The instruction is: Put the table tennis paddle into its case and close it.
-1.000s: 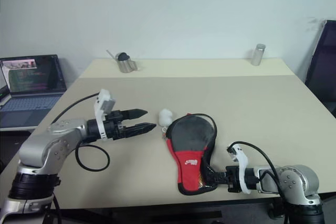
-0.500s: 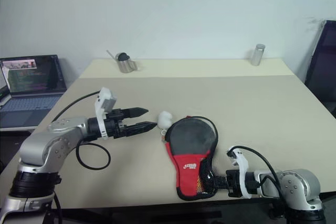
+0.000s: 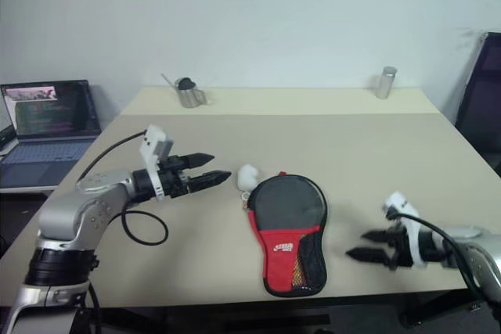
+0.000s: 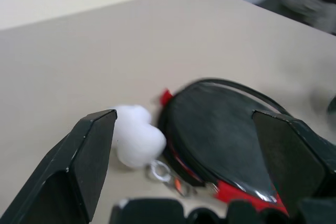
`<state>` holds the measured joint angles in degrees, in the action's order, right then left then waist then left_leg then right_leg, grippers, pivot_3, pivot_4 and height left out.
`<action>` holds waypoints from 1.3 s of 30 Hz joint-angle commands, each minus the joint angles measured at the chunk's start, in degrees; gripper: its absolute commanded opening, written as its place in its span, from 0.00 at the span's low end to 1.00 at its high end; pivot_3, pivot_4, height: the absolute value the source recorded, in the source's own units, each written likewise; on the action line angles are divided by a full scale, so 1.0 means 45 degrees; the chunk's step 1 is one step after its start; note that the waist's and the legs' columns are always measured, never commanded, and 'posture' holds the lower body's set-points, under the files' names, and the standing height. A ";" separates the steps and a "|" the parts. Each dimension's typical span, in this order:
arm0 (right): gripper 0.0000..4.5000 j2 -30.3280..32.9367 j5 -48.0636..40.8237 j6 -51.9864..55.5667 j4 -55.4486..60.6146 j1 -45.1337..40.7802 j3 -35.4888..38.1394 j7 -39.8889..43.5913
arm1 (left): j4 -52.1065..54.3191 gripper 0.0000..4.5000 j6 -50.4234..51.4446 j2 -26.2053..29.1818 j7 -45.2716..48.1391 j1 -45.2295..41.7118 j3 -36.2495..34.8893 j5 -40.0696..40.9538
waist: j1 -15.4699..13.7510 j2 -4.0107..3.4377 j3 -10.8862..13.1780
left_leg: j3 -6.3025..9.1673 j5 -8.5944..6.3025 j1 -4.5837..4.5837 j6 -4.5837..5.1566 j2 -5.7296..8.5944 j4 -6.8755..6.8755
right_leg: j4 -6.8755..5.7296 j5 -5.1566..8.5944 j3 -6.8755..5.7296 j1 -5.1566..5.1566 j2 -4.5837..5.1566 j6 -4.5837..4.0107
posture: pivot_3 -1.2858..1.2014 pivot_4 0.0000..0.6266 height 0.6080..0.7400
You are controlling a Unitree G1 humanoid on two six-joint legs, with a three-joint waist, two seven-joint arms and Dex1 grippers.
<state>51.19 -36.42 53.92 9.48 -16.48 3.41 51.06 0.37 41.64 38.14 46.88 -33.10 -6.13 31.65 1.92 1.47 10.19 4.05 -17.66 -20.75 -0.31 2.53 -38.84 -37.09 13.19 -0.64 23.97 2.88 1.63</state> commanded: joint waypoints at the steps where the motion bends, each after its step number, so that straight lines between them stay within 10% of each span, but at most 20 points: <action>1: 0.99 -0.2197 0.1268 -0.2061 -0.0162 -0.2332 -0.0622 -0.1661 | 0.0021 1.00 -0.0300 -0.0383 -0.0268 -0.0515 0.0194 -0.0288 | 0.0121 0.0008 0.0006 | -0.0027 0.0007 0.0002 -0.0014 -0.0020 0.0006 | -0.0010 -0.0011 0.0014 0.0018 -0.0019 -0.0013 | 0.52 0.24 1.00; 10: 0.99 -0.7080 0.4865 -0.4958 -0.2264 -0.3387 -0.3580 -0.4481 | -0.0196 1.00 0.0467 -0.1146 -0.1123 -0.0780 0.0805 -0.0757 | -0.0347 0.0005 0.0006 | 0.0056 0.0042 -0.0097 -0.0151 -0.0005 0.0018 | 0.0004 -0.0030 -0.0008 0.0097 -0.0004 -0.0054 | 0.52 0.24 1.00; 19: 0.99 -0.7794 0.7423 -0.5934 -0.5564 -0.2749 -0.5940 -0.4275 | -0.1096 1.00 0.0747 -0.2277 -0.2269 -0.0829 0.1332 -0.1651 | -0.0305 0.0001 -0.0054 | 0.0046 0.0033 -0.0004 -0.0133 0.0009 0.0019 | -0.0002 -0.0030 -0.0009 0.0018 0.0006 -0.0046 | 0.52 0.24 1.00; 39: 0.99 -0.8130 0.7738 -0.5752 -0.5612 -0.2343 -0.5675 -0.3965 | -0.4273 1.00 0.0469 -0.3922 -0.4614 -0.2218 0.1451 -0.3490 | -0.0102 -0.0040 -0.0255 | 0.0063 0.0007 0.0201 -0.0090 -0.0012 0.0030 | -0.0002 -0.0026 -0.0005 -0.0172 -0.0033 -0.0043 | 0.52 0.24 1.00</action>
<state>13.97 -4.52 24.38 -11.83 -30.31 -19.33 32.68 -19.04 45.52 20.88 26.57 -41.26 0.49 16.47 1.46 1.29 9.04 4.33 -17.63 -19.85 -0.72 2.48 -38.70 -37.09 13.07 -0.66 23.19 2.73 1.43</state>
